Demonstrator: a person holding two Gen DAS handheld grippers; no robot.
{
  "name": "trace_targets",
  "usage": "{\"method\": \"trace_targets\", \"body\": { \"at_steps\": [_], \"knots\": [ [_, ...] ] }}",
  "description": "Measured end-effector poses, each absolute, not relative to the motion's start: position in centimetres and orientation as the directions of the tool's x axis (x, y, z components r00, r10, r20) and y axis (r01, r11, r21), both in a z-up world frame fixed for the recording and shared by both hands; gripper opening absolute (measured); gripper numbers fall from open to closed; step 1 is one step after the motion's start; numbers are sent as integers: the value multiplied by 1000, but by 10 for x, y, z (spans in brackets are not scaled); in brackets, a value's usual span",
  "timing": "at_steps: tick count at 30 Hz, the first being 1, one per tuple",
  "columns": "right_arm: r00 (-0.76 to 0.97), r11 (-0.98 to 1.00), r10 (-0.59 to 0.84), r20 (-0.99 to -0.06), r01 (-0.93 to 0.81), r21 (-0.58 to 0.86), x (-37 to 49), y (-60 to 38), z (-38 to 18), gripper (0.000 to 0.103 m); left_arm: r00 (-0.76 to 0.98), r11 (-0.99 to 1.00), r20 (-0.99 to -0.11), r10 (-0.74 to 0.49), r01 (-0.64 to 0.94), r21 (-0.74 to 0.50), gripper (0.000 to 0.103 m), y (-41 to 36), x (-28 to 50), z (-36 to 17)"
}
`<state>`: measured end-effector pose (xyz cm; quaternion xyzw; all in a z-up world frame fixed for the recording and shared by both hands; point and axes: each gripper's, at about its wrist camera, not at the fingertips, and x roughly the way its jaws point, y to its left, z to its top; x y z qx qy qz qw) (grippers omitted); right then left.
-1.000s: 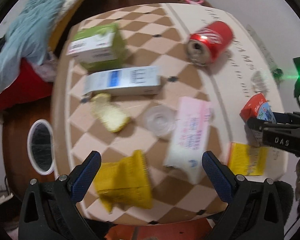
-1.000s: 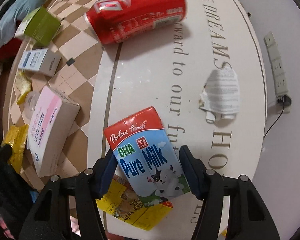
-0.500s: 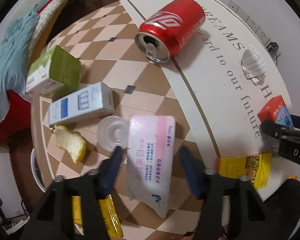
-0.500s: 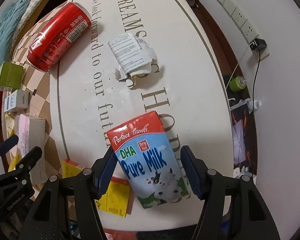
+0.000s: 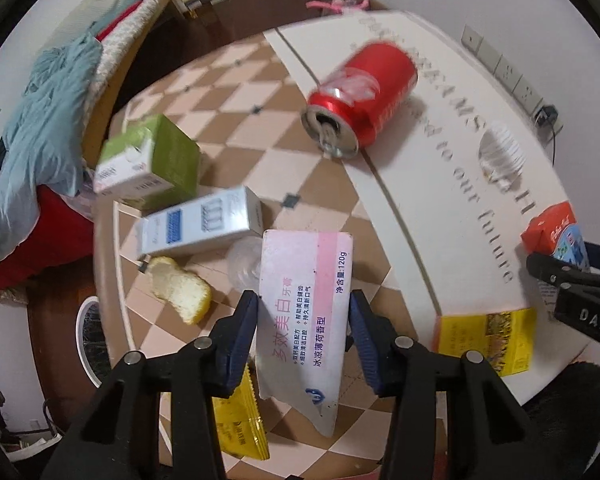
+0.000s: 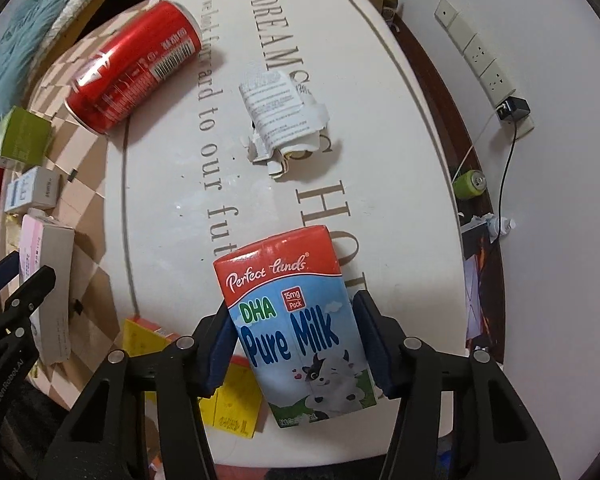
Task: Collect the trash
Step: 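Carry both items over the white wastebasket and open both tools to drop them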
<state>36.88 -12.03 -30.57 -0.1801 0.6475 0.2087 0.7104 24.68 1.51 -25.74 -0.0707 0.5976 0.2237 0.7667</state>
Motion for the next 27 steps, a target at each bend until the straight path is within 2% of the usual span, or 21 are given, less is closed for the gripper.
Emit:
{"method": "trace_targets", "body": {
  "at_steps": [9,15,22,27],
  "knots": [
    [183,853,147,-972,-521,32,349,-114,-250,58,346,866,-877,335,-480,141,42,31,224,-180],
    [243,833,293,-925,-540,122,332,-97,-195,58,421,827,-821,386,-552,106,42,62,190,-131],
    [254,774,411,-876,-604,188,300,-47,-146,57,457,751,-763,457,-658,56,42,127,122,-88],
    [214,696,477,-852,-684,217,249,21,-125,57,428,676,-754,498,-737,29,42,185,59,-82]
  ]
}}
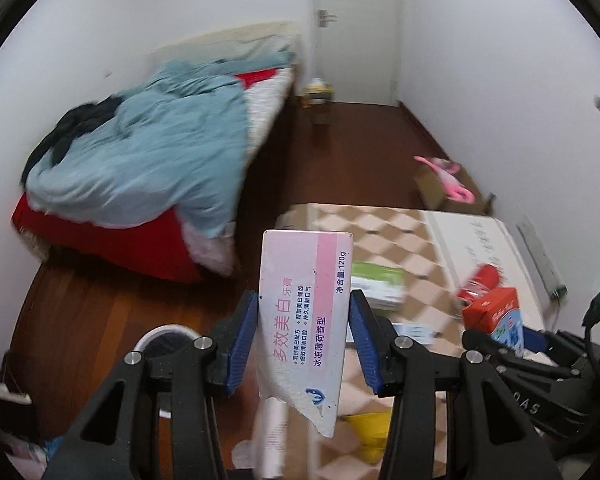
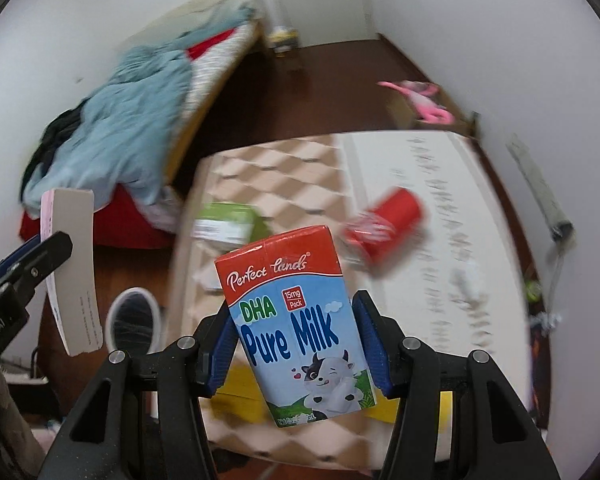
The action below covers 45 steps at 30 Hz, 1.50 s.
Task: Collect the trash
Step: 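Carry both items over the white wastebasket and open both tools to drop them, then move both tools back toward the table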
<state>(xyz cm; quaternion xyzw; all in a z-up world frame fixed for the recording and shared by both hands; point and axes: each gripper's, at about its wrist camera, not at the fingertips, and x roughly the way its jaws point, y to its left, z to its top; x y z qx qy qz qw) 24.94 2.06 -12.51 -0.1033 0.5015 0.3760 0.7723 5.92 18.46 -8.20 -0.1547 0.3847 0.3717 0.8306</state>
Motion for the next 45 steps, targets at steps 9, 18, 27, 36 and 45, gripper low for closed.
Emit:
{"method": "trace_targets", "body": {
  "at_steps": [9,18,27,36,45],
  "knots": [
    [37,541,489,-871,-797,270,138,172,-173,57,233,457,-849,474,-889,11,42,320,-59,-170],
    [-171,471,346,-923,-819,328,39,307,-291,57,153,306,-943,297,-950,-58,43,411,-131,-289],
    [-264,490,214,-940,-804,337,0,384,-376,57,219,203,-968,125,-960,-191,65,456,-162,-355],
    [-343,443,206,-916,-802,400,0,432,-408,88,69,108,-977,203,-993,-48,97,449,-215,-346],
    [-169,321,196,-966,-920,226,-22,418,-376,102,-38,110,-962,270,-992,70,97,413,-230,-313]
  ]
}}
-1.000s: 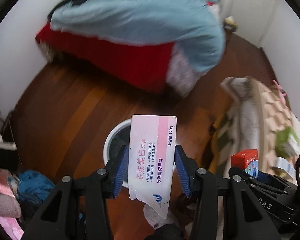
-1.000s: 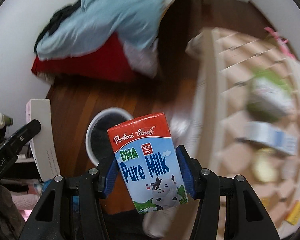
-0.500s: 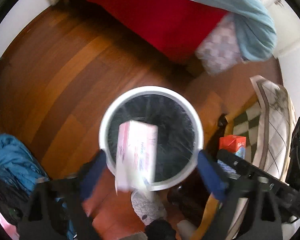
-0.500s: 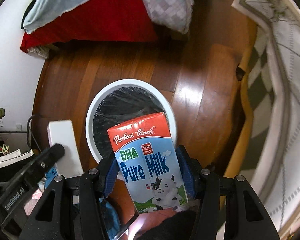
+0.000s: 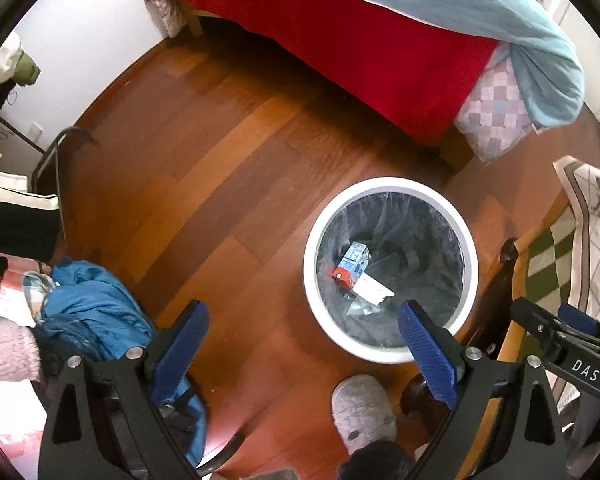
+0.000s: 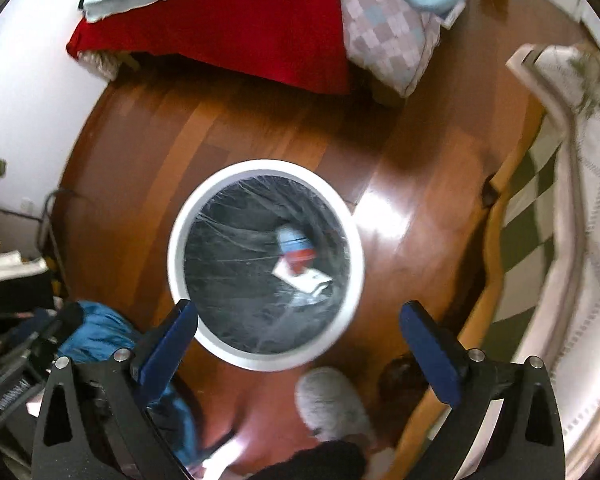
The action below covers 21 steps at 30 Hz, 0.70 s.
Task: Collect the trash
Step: 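Move both tools back toward the table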
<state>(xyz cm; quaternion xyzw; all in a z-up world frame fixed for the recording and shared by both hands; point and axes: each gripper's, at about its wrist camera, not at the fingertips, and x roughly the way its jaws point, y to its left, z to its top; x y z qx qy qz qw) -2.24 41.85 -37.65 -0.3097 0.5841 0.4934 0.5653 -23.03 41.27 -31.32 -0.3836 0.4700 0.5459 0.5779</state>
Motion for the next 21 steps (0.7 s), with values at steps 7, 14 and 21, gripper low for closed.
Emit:
{"method": "trace_targets", "body": {
  "at_steps": [7,14,21],
  "knots": [
    [-69,284,189,-980,-951,122,-36,386,-343,102,-49,159,-948,314,-982,103,97,389,-223,-285],
    [-67,289,227,-972,-948,133,-38,347,-309,102,-19,188,-930,368,-978,95,97,361,-221,-243],
    [-73,281,310,-948,-945,165,-38,309,-252,102,19,207,-905,426,-975,77,97,325,-220,-197]
  ]
}}
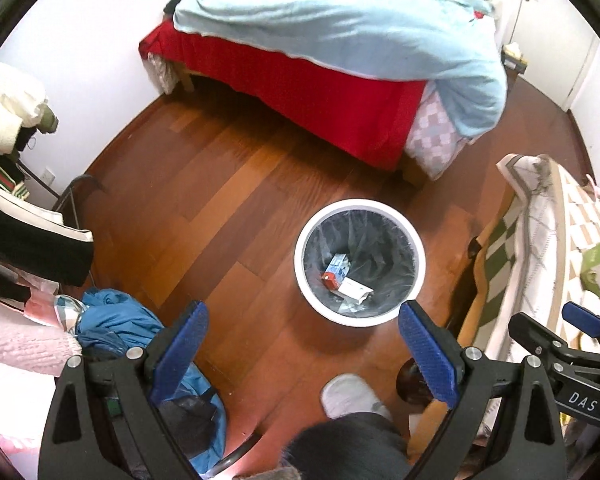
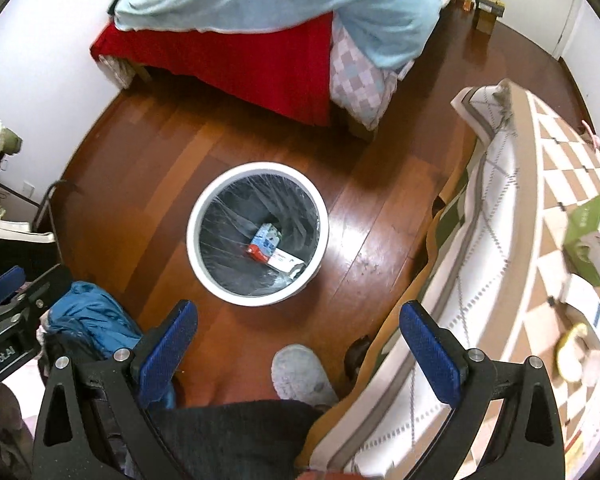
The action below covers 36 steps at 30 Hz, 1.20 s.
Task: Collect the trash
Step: 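Move both tools back toward the table, then grasp the yellow snack bag with the left tool while the right tool grasps the yellow cigarette pack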
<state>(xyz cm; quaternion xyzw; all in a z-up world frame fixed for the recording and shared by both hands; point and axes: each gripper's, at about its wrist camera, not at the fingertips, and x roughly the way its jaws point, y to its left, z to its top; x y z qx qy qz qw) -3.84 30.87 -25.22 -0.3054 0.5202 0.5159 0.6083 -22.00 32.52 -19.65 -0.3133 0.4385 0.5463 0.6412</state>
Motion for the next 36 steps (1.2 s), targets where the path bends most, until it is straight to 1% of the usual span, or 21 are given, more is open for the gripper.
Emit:
{"method": "trace_targets", "body": {
  "at_steps": [9,13,16,19,22,23,27,29,31,33,36],
  "knots": [
    [-88,267,427,-900,-939,219,-37,251,-174,102,72,234,-857,511,-970,58,97,275,-217,-132],
    [-97,260,497,-863,-932,254,-34,222,-136,102,91,253,-833,546,-966,60,97,249,-208,-106],
    [-125,264,542,-831,-914,309,-26,198,-113,102,116,277,-818,564,-959,56,97,230,-195,-94],
    [-135,281,587,-798,-891,357,-11,166,-93,102,155,318,-809,566,-947,42,97,212,-173,-93],
    [-110,321,613,-782,-870,374,9,133,-84,102,189,367,-824,535,-930,25,97,198,-144,-106],
    [-96,341,618,-780,-861,376,19,119,-83,102,203,396,-840,504,-918,16,97,191,-126,-119],
    [-10,454,592,-806,-823,343,64,62,-97,102,228,478,-885,407,-878,-6,97,170,-68,-162],
    [30,526,548,-836,-789,317,93,33,-114,102,235,518,-910,343,-855,-25,97,157,-33,-188],
    [72,607,475,-877,-748,268,127,4,-139,102,234,542,-926,297,-839,-38,97,146,-6,-206],
    [95,651,416,-904,-725,224,151,-16,-159,102,229,561,-942,245,-826,-54,97,132,28,-231],
    [97,664,278,-956,-738,118,190,-37,-198,102,197,583,-953,228,-812,-28,97,115,64,-255]
  ]
}}
